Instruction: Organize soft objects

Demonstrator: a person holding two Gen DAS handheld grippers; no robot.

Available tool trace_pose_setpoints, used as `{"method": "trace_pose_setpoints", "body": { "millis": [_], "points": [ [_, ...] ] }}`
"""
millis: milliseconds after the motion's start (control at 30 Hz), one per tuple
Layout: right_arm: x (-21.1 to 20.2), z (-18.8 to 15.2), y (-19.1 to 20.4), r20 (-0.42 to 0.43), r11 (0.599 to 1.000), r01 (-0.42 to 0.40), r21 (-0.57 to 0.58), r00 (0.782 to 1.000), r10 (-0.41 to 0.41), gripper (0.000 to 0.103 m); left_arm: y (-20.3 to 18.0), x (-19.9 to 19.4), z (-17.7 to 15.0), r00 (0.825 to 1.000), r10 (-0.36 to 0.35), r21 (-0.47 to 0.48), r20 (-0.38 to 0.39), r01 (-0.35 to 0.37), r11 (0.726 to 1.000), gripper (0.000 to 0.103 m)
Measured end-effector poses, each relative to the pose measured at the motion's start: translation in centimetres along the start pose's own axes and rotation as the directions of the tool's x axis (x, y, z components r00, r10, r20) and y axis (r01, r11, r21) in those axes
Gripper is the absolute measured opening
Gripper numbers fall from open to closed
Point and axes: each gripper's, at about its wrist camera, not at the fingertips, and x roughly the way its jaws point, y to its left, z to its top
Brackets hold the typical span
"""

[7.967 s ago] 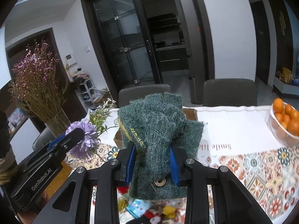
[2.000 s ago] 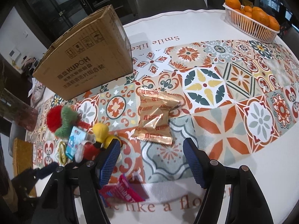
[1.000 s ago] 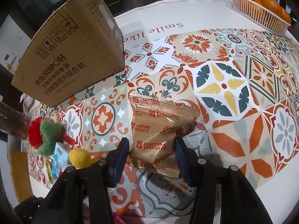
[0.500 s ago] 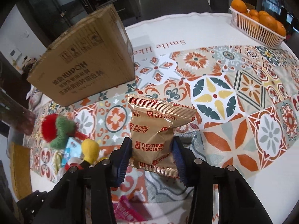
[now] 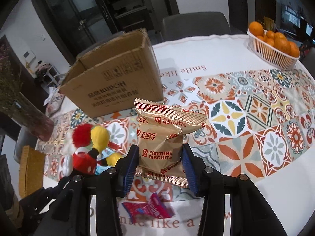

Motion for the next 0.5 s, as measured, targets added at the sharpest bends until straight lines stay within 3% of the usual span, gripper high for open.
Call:
{"method": "trace_pose_setpoints", "body": {
  "millis": [500],
  "points": [
    [-4.4,0.1,3.4,0.095,0.998,-0.036,-0.046,0.995,0.04,0.046,0.9,-5.5,1.8,0.988,0.0,0.008,0.155,-0.001,1.0,0.049]
  ]
}}
